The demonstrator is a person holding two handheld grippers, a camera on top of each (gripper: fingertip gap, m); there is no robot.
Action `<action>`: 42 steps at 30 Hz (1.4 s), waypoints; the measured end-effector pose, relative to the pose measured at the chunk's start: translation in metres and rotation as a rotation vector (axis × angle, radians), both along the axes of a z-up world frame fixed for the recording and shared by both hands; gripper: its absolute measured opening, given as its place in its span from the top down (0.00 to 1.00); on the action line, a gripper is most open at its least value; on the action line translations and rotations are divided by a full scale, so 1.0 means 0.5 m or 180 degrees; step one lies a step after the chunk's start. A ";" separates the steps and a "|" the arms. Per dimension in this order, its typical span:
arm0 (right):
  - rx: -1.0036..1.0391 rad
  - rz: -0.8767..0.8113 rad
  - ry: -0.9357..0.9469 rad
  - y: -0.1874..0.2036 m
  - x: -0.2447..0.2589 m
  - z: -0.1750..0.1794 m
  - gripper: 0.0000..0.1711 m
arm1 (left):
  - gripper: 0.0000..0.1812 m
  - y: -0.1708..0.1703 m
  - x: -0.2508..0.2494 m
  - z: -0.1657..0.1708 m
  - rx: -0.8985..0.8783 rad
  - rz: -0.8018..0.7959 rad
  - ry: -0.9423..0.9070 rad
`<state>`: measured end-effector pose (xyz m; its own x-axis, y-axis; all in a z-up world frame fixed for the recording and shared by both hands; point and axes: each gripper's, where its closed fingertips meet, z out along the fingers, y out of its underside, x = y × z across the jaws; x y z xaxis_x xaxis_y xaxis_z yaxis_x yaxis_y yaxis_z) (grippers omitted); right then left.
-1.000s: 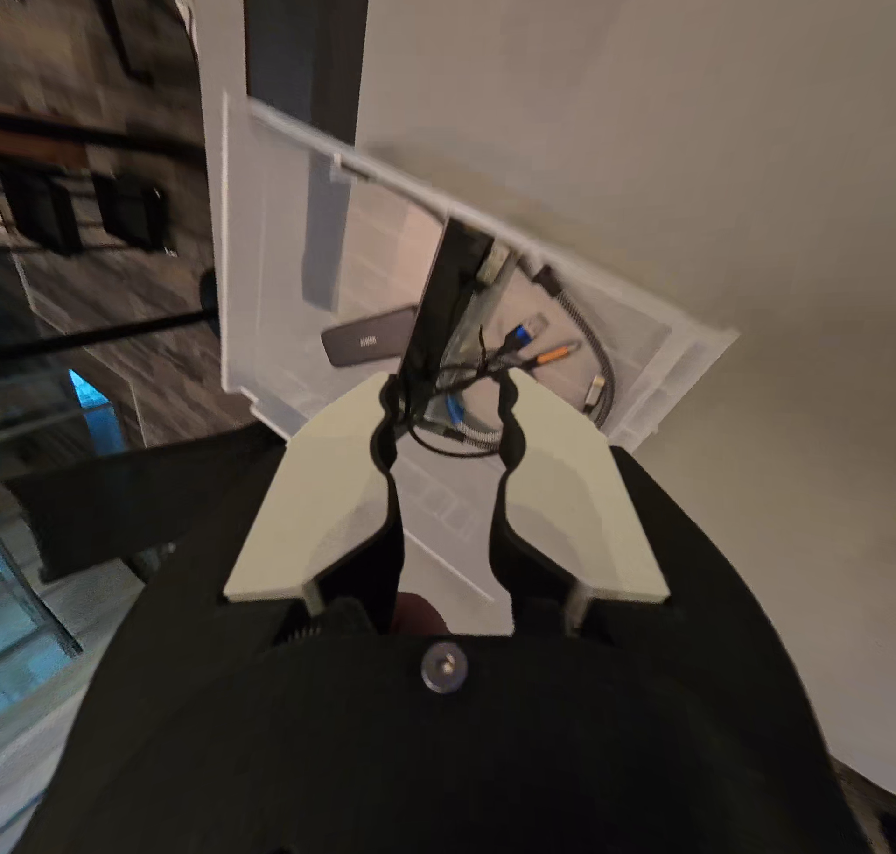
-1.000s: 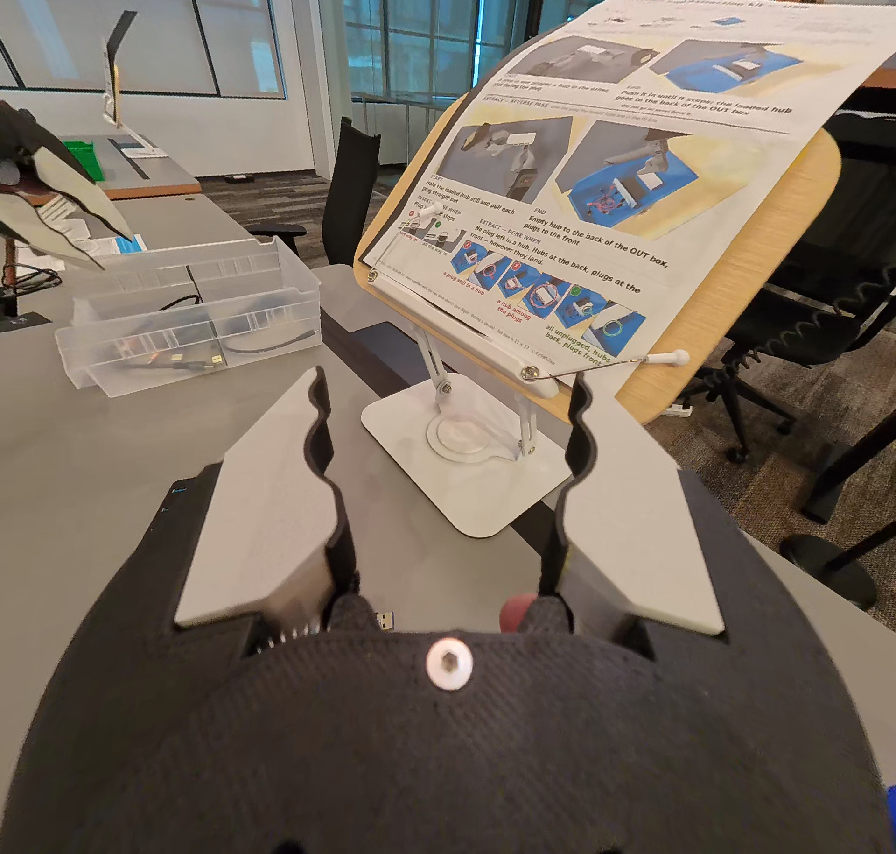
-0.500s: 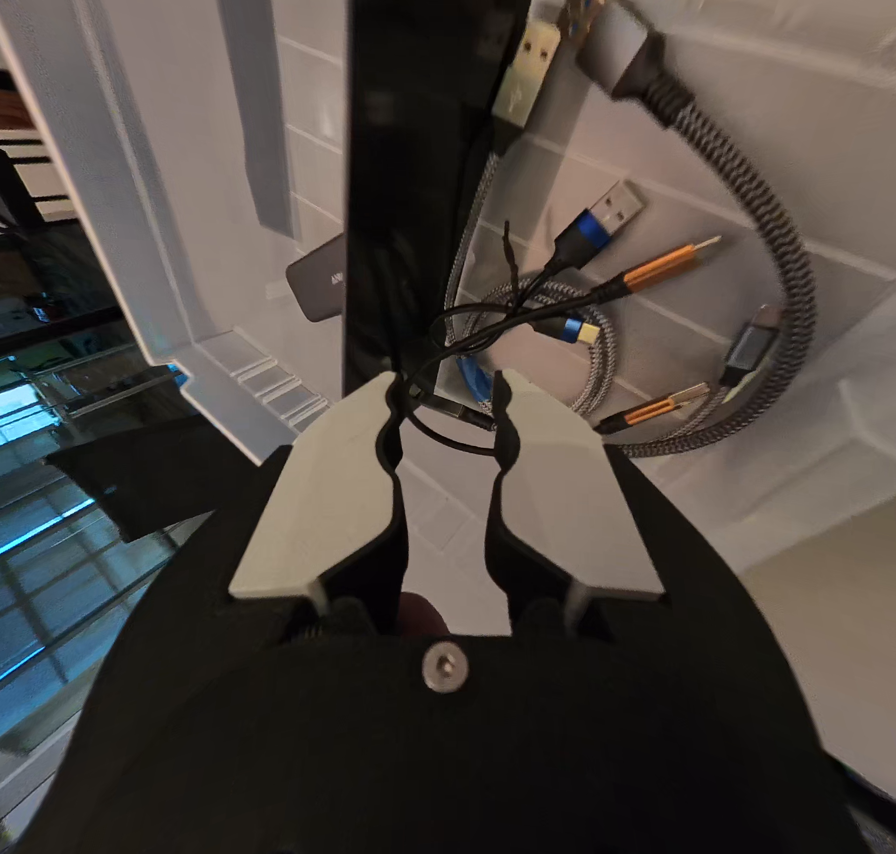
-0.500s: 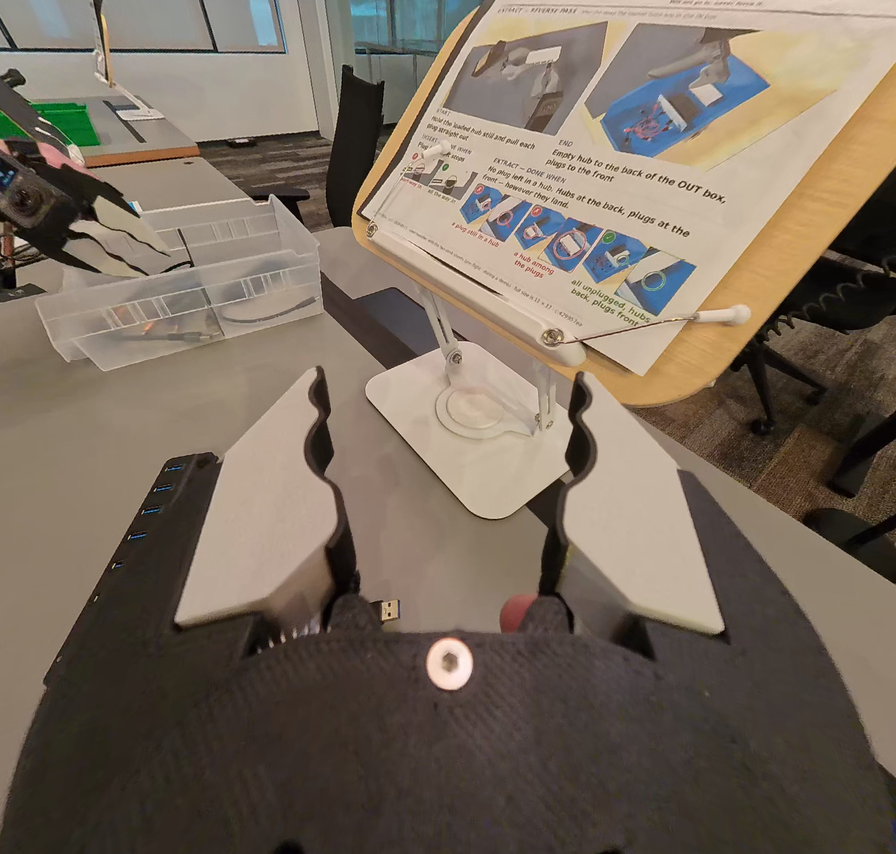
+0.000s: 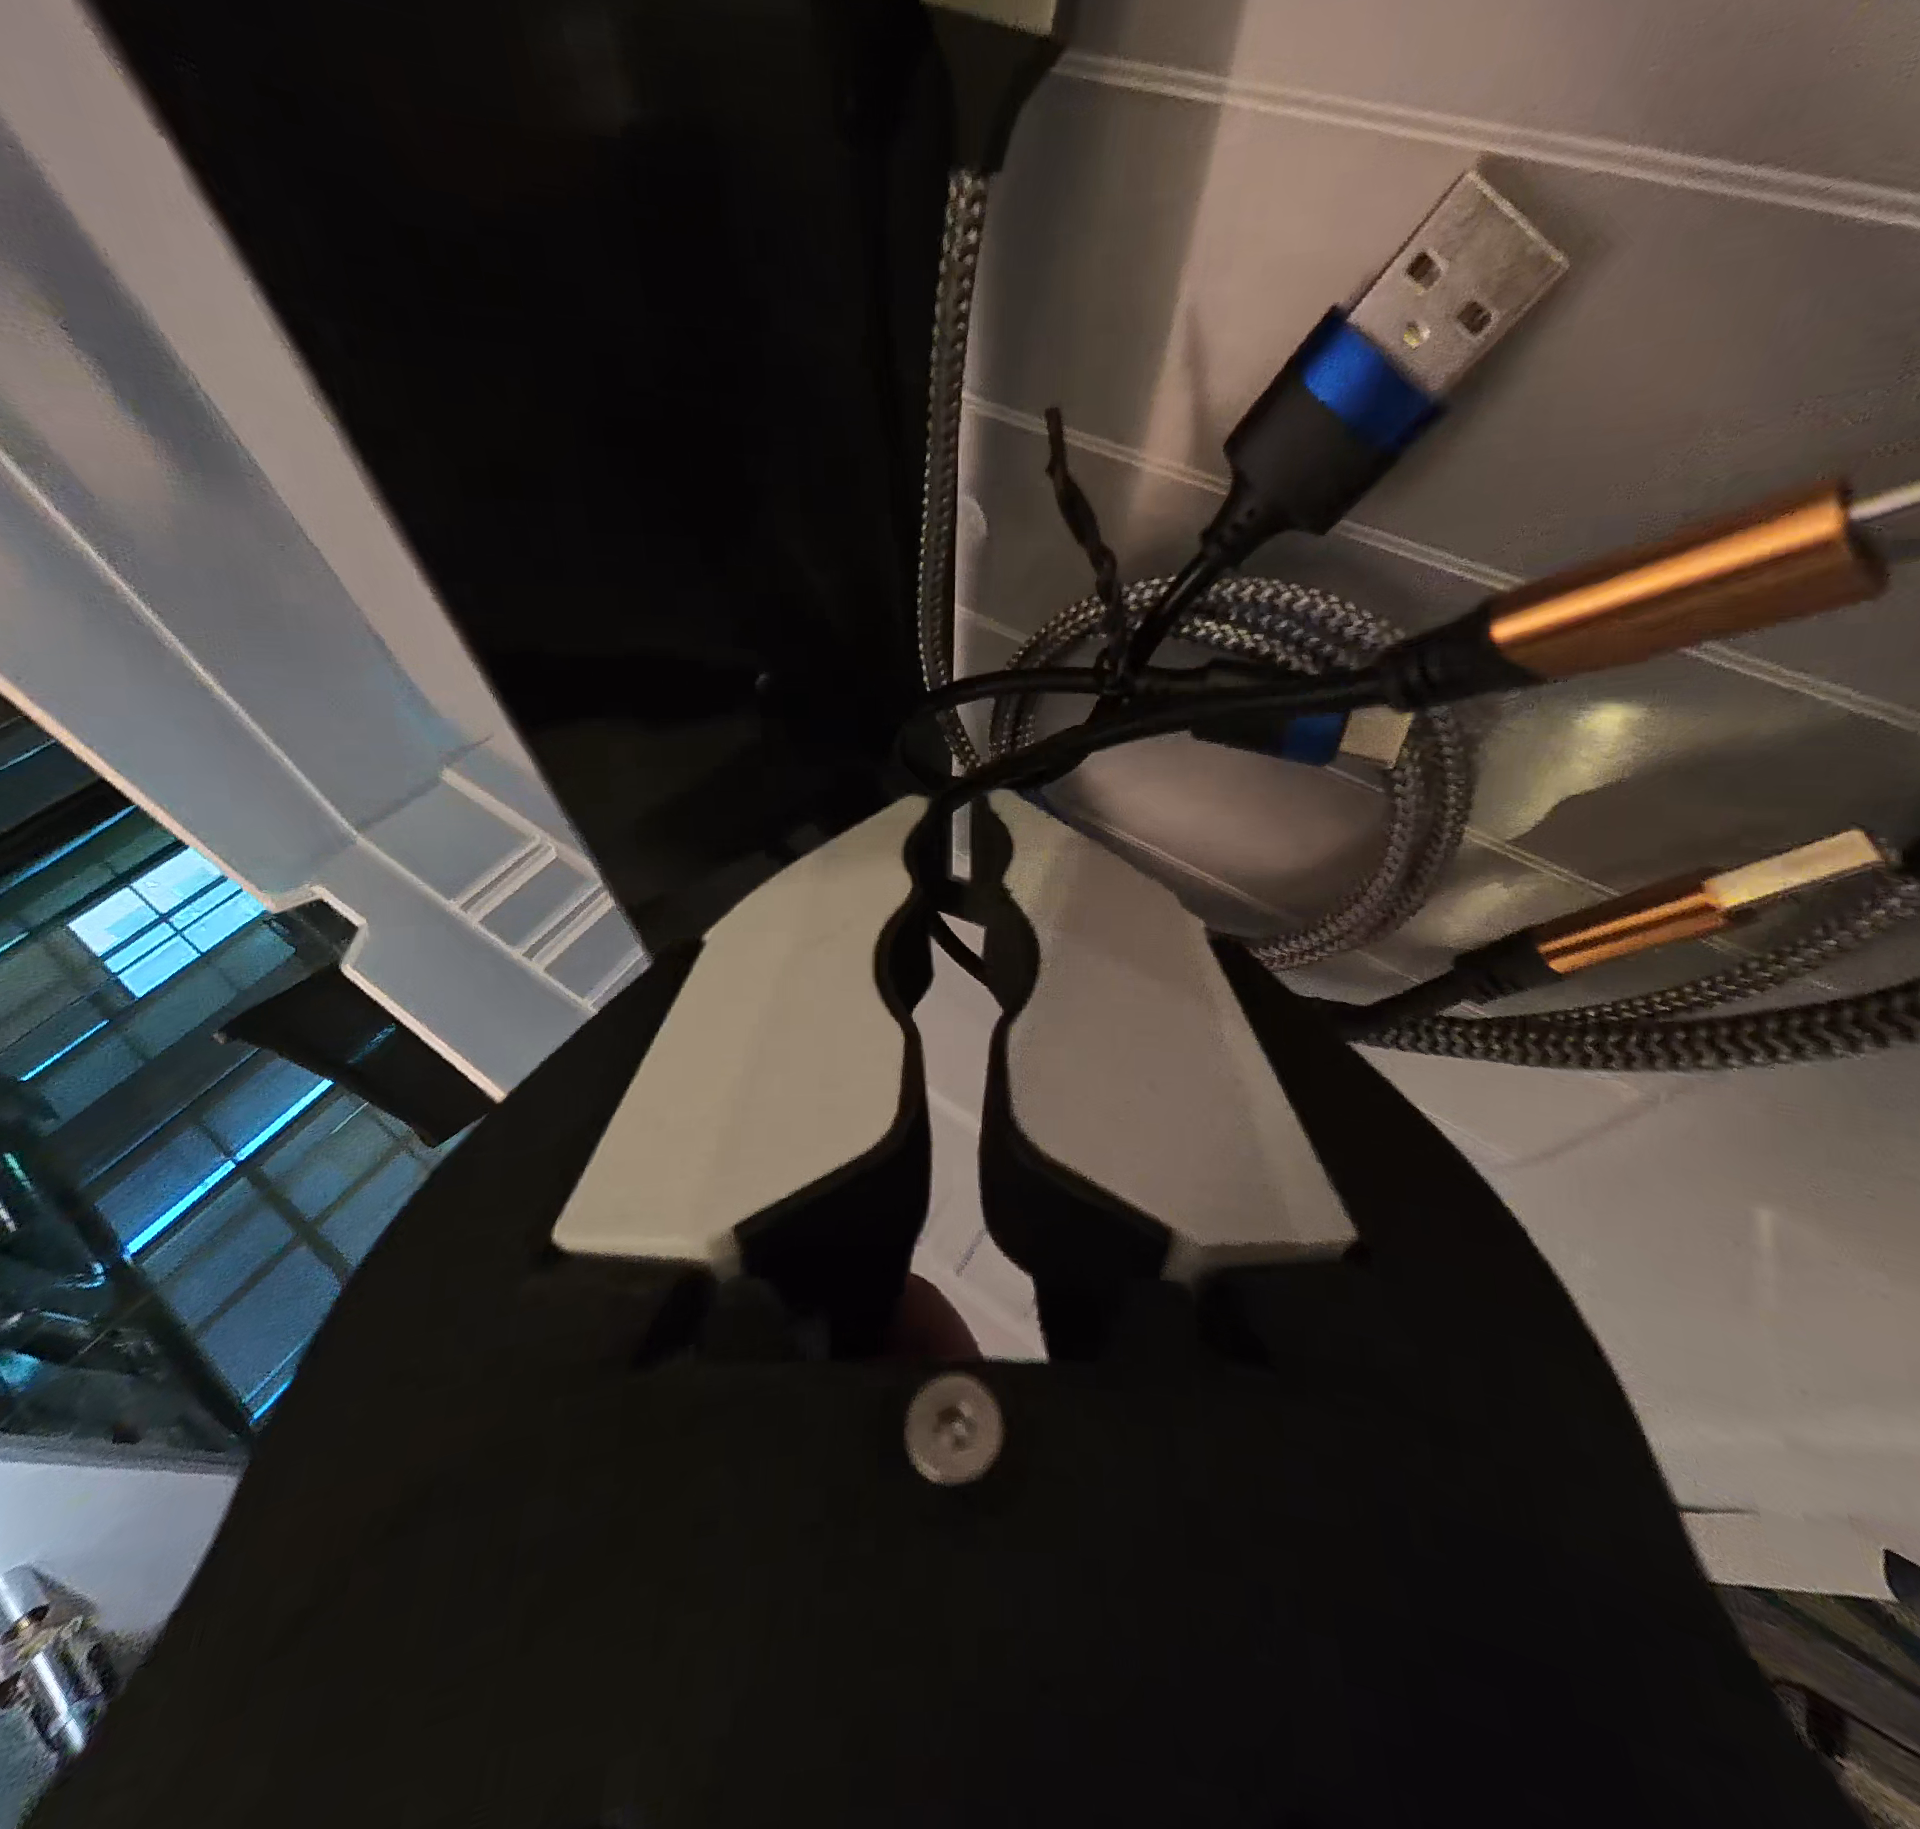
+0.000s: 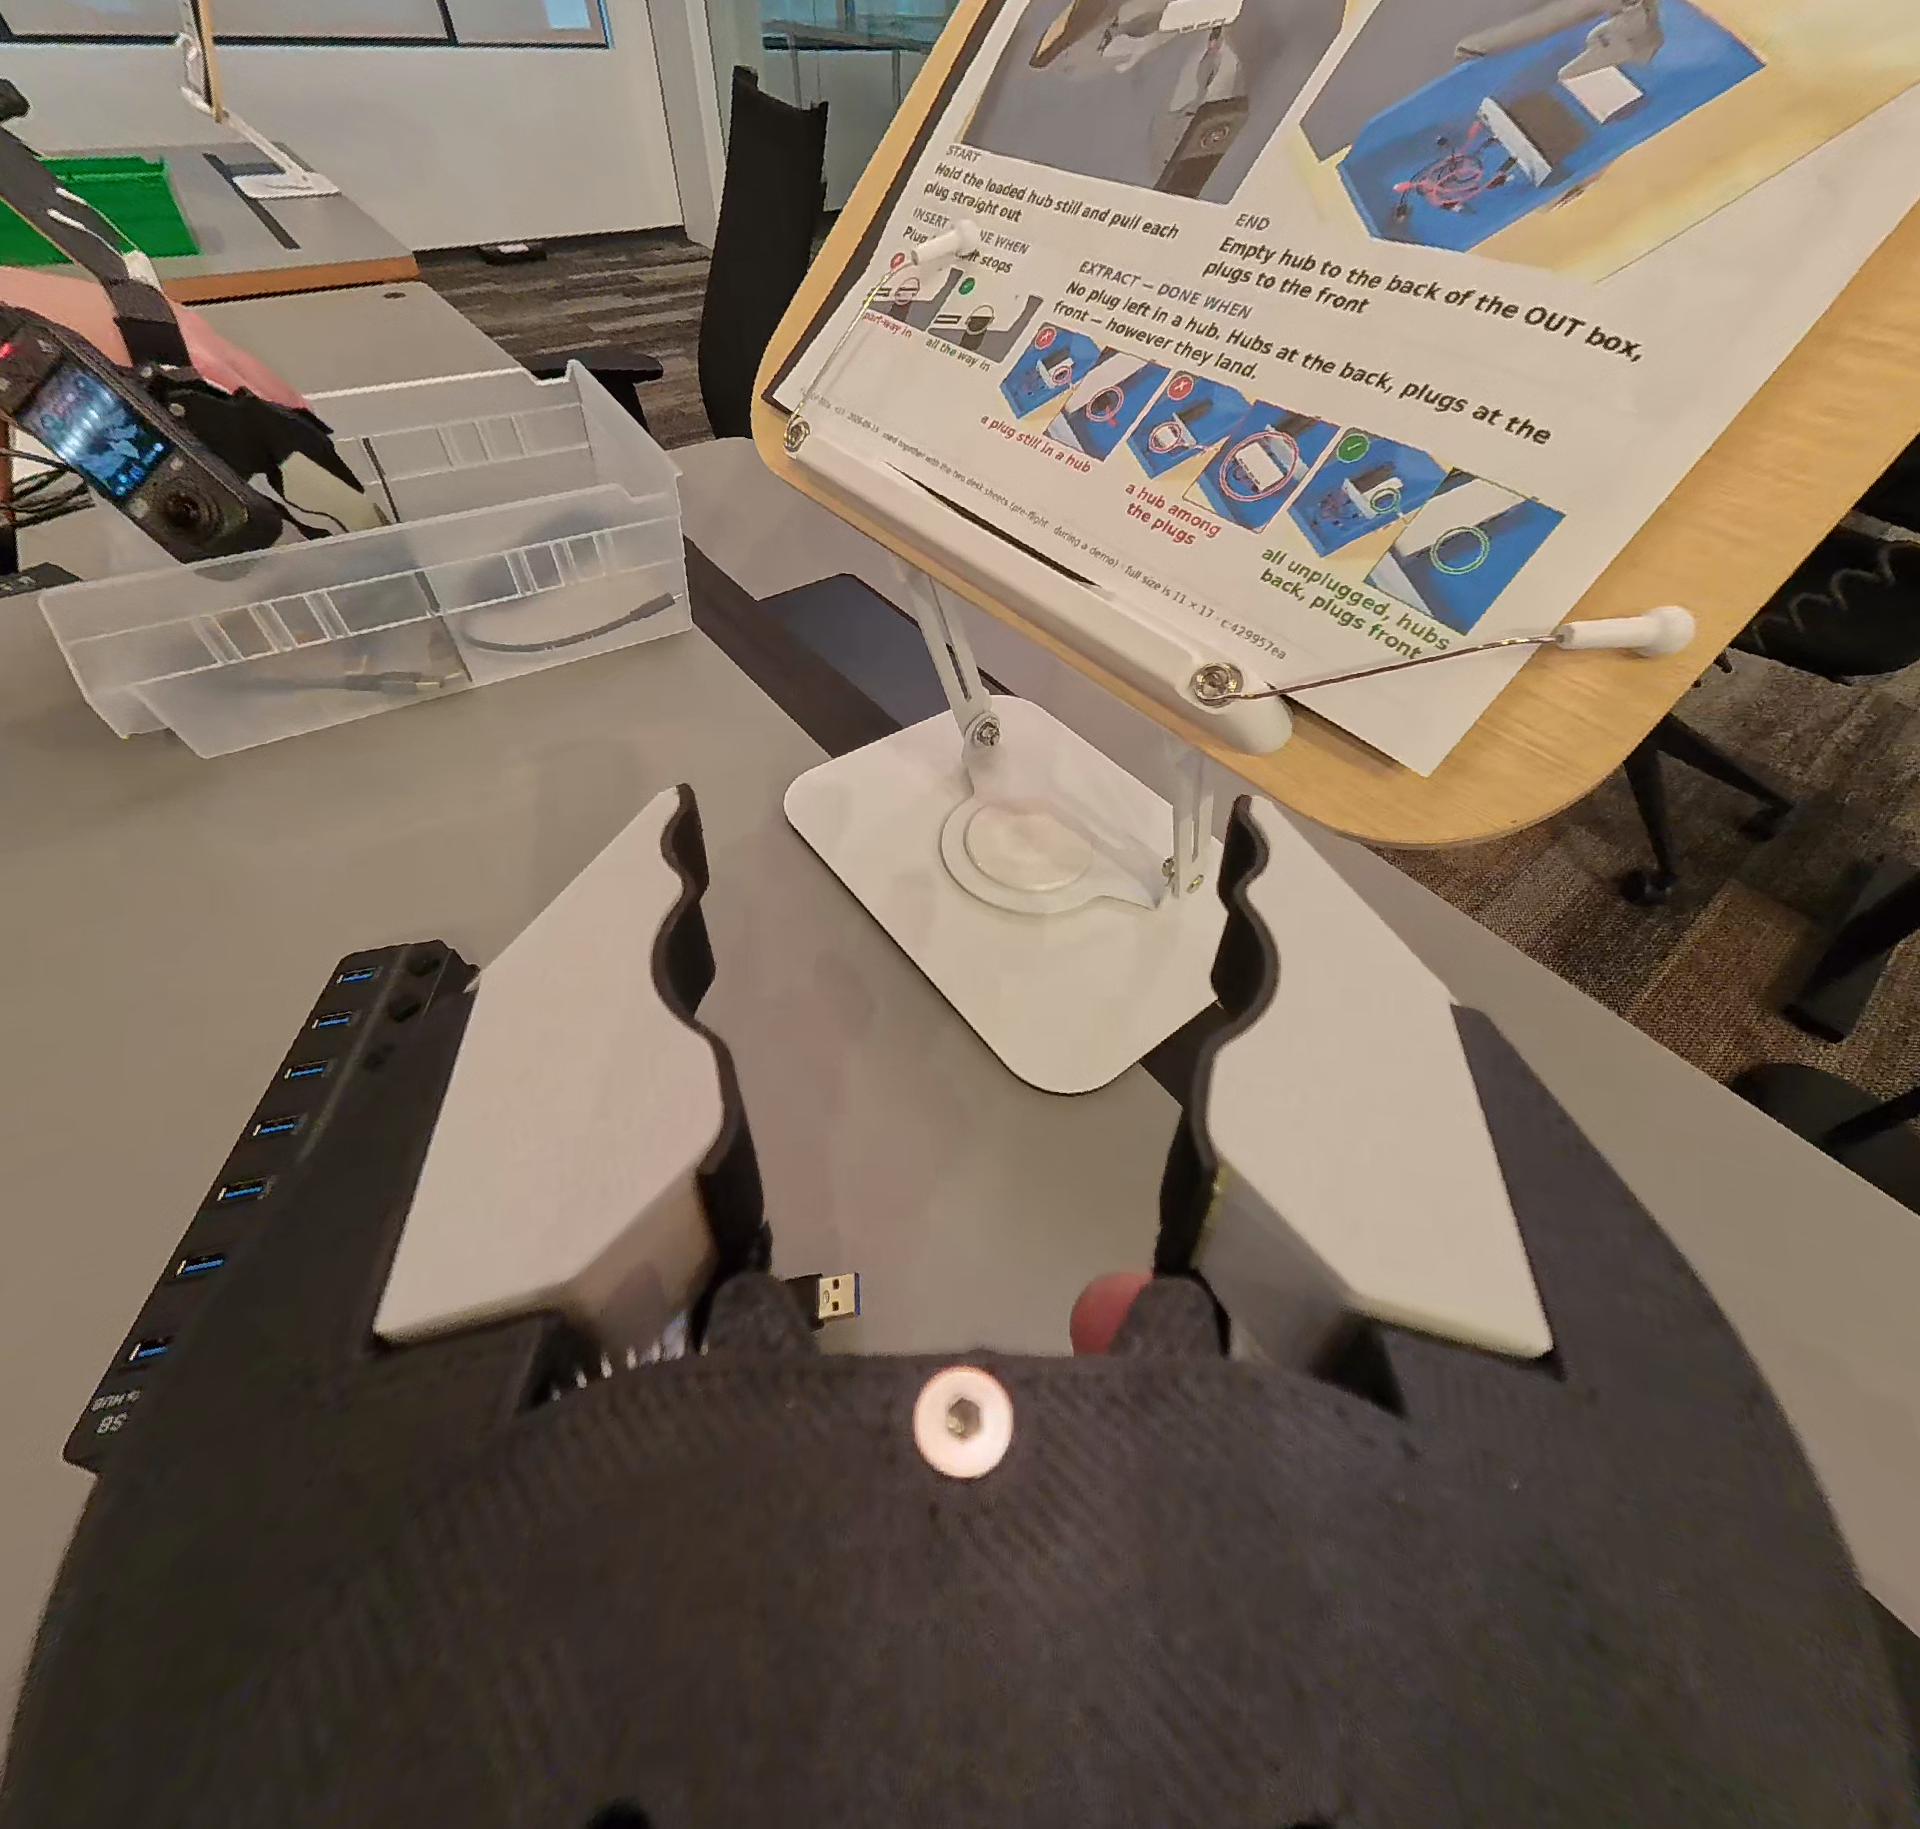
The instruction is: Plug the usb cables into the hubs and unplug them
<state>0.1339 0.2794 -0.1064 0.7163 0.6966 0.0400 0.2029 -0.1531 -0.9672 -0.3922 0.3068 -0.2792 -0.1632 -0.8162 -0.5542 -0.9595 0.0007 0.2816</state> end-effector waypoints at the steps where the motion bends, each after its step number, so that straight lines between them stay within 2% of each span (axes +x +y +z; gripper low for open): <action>1: 0.0002 -0.0003 0.0004 0.000 0.001 0.001 0.43 | 0.99 0.001 -0.002 0.000 0.0015 0.0002 0.0009; 10: 0.0034 0.0004 0.0034 -0.003 0.004 0.011 0.43 | 1.00 -0.003 -0.006 0.038 0.0145 0.0039 -0.0255; 13: 0.0029 0.0005 0.0019 -0.004 0.001 0.010 0.43 | 0.84 -0.008 -0.012 0.029 0.0006 0.0103 -0.0245; 15: 0.0027 0.0011 0.0010 -0.004 -0.001 0.009 0.43 | 0.79 -0.013 -0.010 0.017 -0.0107 0.0040 -0.0205; 20: 0.0029 -0.0004 0.0013 -0.003 0.003 0.010 0.43 | 0.82 -0.009 -0.008 -0.009 -0.0245 -0.0004 -0.0095; 22: 0.0023 -0.0013 0.0017 -0.001 0.007 0.009 0.43 | 0.92 -0.002 -0.011 -0.008 -0.0180 -0.0038 -0.0023; 23: 0.0021 -0.0020 0.0017 -0.001 0.009 0.008 0.43 | 0.93 -0.003 -0.012 -0.004 -0.0180 -0.0005 -0.0023; 26: 0.0009 -0.0037 0.0013 0.002 0.013 0.004 0.43 | 0.90 -0.015 -0.012 0.020 -0.0188 0.0144 -0.0189; 30: -0.0036 -0.0036 0.0019 0.005 0.012 -0.006 0.43 | 0.89 -0.062 -0.015 0.036 -0.0487 0.0314 -0.0425; 35: -0.0119 0.0018 0.0015 0.007 -0.004 -0.025 0.43 | 0.87 -0.138 0.010 0.012 -0.1150 0.0516 -0.0710; 39: -0.0158 0.0050 -0.0054 0.006 -0.017 -0.038 0.43 | 0.85 -0.140 0.021 -0.028 -0.1334 0.0690 -0.0736; 40: -0.0166 0.0057 -0.0063 0.007 -0.020 -0.041 0.43 | 0.89 -0.143 0.022 -0.037 -0.1423 0.0755 -0.0732; 42: -0.0182 0.0068 -0.0085 0.007 -0.024 -0.046 0.43 | 0.88 -0.135 0.030 -0.037 -0.1451 0.0867 -0.0828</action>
